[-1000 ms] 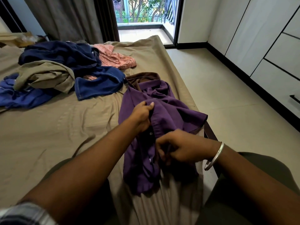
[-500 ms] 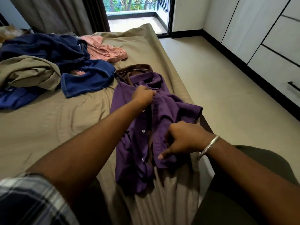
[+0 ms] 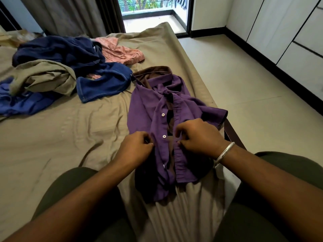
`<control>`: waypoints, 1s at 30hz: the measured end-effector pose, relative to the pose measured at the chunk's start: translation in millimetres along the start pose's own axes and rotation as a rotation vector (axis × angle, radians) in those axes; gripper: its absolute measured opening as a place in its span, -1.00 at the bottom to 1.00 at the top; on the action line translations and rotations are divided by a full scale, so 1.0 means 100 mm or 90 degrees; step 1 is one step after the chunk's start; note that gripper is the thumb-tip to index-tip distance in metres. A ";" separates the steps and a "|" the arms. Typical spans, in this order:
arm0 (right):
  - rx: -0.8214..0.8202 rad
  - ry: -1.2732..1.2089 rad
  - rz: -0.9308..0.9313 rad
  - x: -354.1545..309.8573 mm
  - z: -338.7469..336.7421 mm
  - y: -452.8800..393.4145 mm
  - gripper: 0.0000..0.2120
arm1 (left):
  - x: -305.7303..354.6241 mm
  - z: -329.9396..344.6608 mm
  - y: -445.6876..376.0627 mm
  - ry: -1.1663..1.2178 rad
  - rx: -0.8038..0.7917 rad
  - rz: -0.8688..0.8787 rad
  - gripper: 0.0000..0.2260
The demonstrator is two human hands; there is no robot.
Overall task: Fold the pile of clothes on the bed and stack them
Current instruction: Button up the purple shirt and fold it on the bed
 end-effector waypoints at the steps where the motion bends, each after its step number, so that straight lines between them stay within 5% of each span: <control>1: 0.012 -0.014 0.020 0.04 0.02 -0.01 -0.85 | -0.03 0.03 0.00 0.001 -0.017 -0.004 -0.98; 7: -0.088 -0.040 0.064 -0.01 0.22 0.08 -0.58 | -0.01 0.29 0.07 -0.075 -0.143 -0.009 -0.72; 14: -0.228 -0.116 0.053 -0.21 0.45 0.19 -0.74 | -0.01 0.43 0.10 -0.068 -0.180 -0.015 -0.71; 19: -0.105 -0.273 0.102 -0.19 0.39 0.15 -0.96 | -0.03 0.41 0.07 0.307 -0.189 -0.203 -0.75; 22: -0.038 -0.446 0.151 -0.20 0.39 0.11 -0.81 | 0.04 0.41 0.15 0.579 -0.235 -0.325 -0.76; 26: -0.041 -0.658 0.160 -0.29 0.40 0.12 -0.86 | 0.10 0.26 0.05 0.644 -0.133 -0.226 -0.85; 30: -0.062 -0.763 0.132 -0.40 0.47 0.12 -0.84 | 0.03 0.22 -0.02 0.661 -0.101 -0.285 -0.84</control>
Point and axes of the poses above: each hand's wrist, its own y-axis away from the middle knuckle, its own z-axis out of the palm, x = y × z, the point moved 7 cm from there along -y, towards the middle knuckle, and after that the axes turned 11 degrees about y, right-handed, at the moved point
